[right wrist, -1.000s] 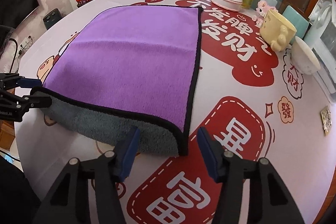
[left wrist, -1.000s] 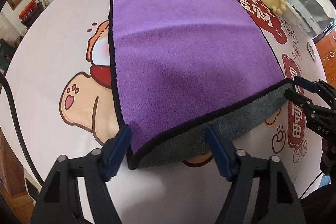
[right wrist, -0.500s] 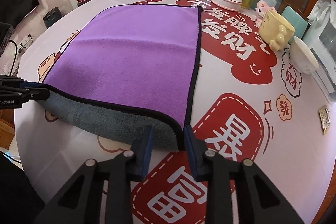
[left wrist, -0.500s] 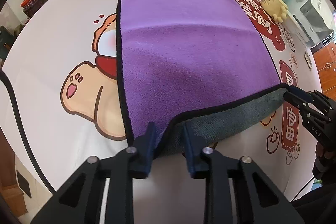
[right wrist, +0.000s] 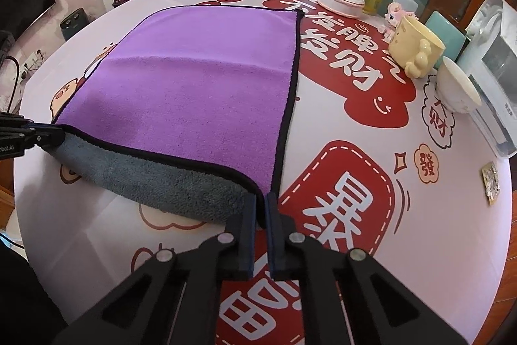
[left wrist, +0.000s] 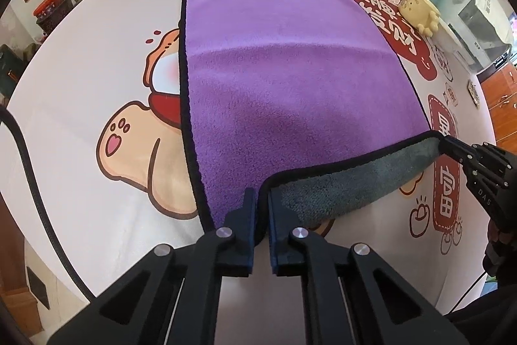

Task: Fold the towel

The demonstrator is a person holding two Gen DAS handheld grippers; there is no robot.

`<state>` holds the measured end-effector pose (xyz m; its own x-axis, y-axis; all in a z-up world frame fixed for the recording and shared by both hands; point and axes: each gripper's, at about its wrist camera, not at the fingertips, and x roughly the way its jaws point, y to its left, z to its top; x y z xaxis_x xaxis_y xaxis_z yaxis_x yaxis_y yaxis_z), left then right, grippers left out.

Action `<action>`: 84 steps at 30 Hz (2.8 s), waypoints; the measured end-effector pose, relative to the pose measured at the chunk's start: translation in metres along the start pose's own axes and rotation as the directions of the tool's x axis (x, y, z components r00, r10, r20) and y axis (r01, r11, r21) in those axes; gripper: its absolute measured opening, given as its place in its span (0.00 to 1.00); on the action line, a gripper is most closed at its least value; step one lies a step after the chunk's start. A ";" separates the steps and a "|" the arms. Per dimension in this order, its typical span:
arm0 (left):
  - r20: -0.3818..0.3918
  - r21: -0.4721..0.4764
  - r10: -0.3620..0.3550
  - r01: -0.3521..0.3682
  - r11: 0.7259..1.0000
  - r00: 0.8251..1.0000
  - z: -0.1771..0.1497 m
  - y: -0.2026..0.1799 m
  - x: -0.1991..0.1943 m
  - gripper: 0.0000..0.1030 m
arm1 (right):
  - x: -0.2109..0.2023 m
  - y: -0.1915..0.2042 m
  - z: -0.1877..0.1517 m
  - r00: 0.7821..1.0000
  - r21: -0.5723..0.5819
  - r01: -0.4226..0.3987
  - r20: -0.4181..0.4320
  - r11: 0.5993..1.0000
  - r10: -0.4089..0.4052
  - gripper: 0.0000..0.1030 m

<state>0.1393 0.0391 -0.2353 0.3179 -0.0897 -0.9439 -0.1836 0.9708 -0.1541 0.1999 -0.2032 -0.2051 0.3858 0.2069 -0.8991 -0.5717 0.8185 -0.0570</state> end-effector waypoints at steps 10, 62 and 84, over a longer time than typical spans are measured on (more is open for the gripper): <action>0.038 0.009 -0.011 0.011 1.000 0.999 0.004 0.000 -0.014 0.04 | -0.008 0.003 0.003 1.000 0.003 0.014 0.024 1.000 -0.015 0.04; 0.411 0.023 0.070 -0.087 0.996 0.909 0.239 0.053 -0.007 0.05 | 0.050 -0.013 0.203 0.941 0.054 0.146 0.301 0.988 -0.156 0.04; 0.331 -0.031 0.181 -0.181 0.983 0.926 0.230 0.059 -0.015 0.65 | 0.034 -0.030 0.196 0.949 0.204 0.122 0.261 0.971 -0.174 0.39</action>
<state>0.3372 0.1491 -0.1630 0.5688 0.1661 -0.8055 -0.2672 0.9636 0.0100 0.3718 -0.1155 -0.1487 0.6550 0.1942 -0.7302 -0.3610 0.9294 -0.0766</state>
